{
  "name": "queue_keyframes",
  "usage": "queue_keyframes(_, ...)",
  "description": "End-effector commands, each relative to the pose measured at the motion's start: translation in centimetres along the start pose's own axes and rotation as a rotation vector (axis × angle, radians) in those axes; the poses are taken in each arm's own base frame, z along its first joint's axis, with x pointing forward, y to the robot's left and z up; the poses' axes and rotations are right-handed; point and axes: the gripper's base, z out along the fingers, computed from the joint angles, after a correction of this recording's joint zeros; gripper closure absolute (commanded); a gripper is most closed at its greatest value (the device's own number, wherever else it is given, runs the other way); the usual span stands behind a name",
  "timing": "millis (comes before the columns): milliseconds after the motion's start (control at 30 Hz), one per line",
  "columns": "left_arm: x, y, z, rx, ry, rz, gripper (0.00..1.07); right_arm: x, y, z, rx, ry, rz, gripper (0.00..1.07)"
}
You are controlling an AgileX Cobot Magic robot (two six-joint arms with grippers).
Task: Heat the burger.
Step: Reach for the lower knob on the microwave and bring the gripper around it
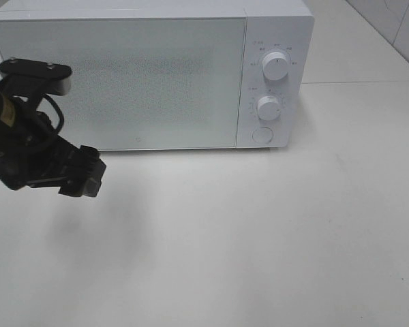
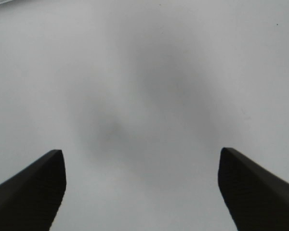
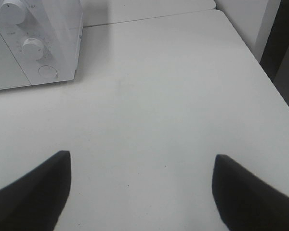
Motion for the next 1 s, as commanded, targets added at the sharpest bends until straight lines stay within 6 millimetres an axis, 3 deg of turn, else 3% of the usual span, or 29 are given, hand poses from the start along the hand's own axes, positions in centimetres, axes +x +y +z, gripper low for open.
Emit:
queue_keyframes(33,0.6,0.2,-2.4,0.009,0.014,-0.042,0.24,0.1,-0.1,-0.3,-0.001,-0.040,0.008,0.32)
queue_keyframes(167,1.0,0.7,-4.0,0.014,0.010,-0.068,0.25,0.1,-0.1,-0.3,-0.001,-0.040,0.008,0.32)
queue_keyframes(200,1.4,1.9,-4.6,-0.006,0.043,-0.117,0.25,0.1,-0.1,-0.3,-0.001,-0.040,0.008,0.32)
queue_keyframes(267,1.5,2.5,-4.9,-0.015,0.055,-0.127,0.25,0.1,-0.1,-0.3,-0.001,-0.040,0.008,0.32)
queue_keyframes(333,2.1,5.6,-5.9,-0.038,0.103,-0.170,0.25,0.1,-0.1,-0.3,-0.001,-0.040,0.008,0.32)
queue_keyframes(467,2.6,7.2,-6.4,-0.040,0.126,-0.206,0.25,0.1,-0.1,-0.3,-0.001,-0.040,0.008,0.32)
queue_keyframes(533,3.5,9.8,-7.9,-0.057,0.116,-0.277,0.25,0.1,-0.1,-0.3,-0.001,-0.040,0.008,0.32)
queue_keyframes(633,3.8,10.5,-8.3,-0.066,0.109,-0.297,0.25,0.1,-0.1,-0.3,-0.001,-0.040,0.008,0.32)
queue_keyframes(667,4.4,11.6,-9.2,-0.090,0.095,-0.343,0.25,0.1,-0.1,-0.3,-0.001,-0.040,0.008,0.32)
queue_keyframes(867,6.7,13.4,-11.8,-0.163,0.108,-0.486,0.25,0.1,-0.1,-0.3,-0.001,-0.040,0.008,0.32)
queue_keyframes(1000,8.1,12.5,-13.3,-0.175,0.043,-0.488,0.25,0.1,-0.1,-0.3,-0.001,-0.040,0.008,0.32)
